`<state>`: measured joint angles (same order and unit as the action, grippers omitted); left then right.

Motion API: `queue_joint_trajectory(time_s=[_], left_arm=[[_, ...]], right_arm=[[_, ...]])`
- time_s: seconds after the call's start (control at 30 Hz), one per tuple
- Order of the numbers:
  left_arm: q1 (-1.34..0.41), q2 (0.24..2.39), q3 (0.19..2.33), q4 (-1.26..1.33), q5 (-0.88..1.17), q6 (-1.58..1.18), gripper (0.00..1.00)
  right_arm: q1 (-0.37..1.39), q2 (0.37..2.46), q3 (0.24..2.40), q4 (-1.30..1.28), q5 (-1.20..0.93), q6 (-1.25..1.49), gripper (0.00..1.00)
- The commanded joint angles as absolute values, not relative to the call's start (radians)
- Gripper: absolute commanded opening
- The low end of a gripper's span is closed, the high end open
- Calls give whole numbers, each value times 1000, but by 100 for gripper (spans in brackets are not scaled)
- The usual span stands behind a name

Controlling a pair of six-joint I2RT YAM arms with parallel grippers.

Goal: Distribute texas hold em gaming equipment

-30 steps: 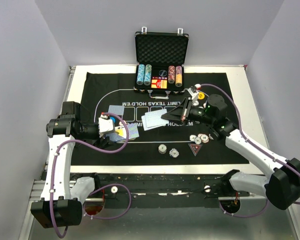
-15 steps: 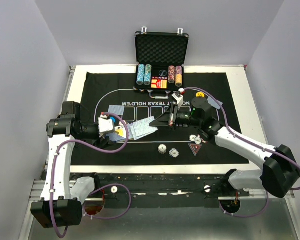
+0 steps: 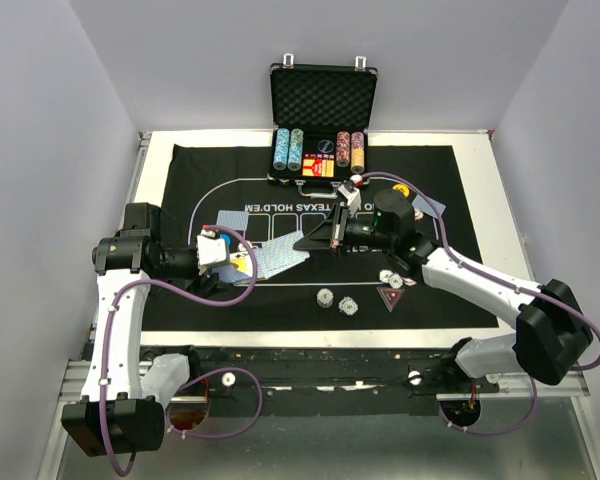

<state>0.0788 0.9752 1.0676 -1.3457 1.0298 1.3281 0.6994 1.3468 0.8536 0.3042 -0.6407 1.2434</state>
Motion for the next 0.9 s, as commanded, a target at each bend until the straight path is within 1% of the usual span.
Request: queue_joint_trajectory(time_s=[0.0, 0.47, 0.87], left_arm=[[83, 962, 1088, -1359, 1095, 1358, 47], [84, 963, 1088, -1361, 1094, 1361, 47], [83, 969, 1094, -1353, 1100, 1333, 47]], right_arm=[[707, 1371, 899, 285, -627, 1216, 1], [719, 1402, 927, 313, -626, 1227, 1], [733, 1390, 946, 308, -558, 1207, 1]])
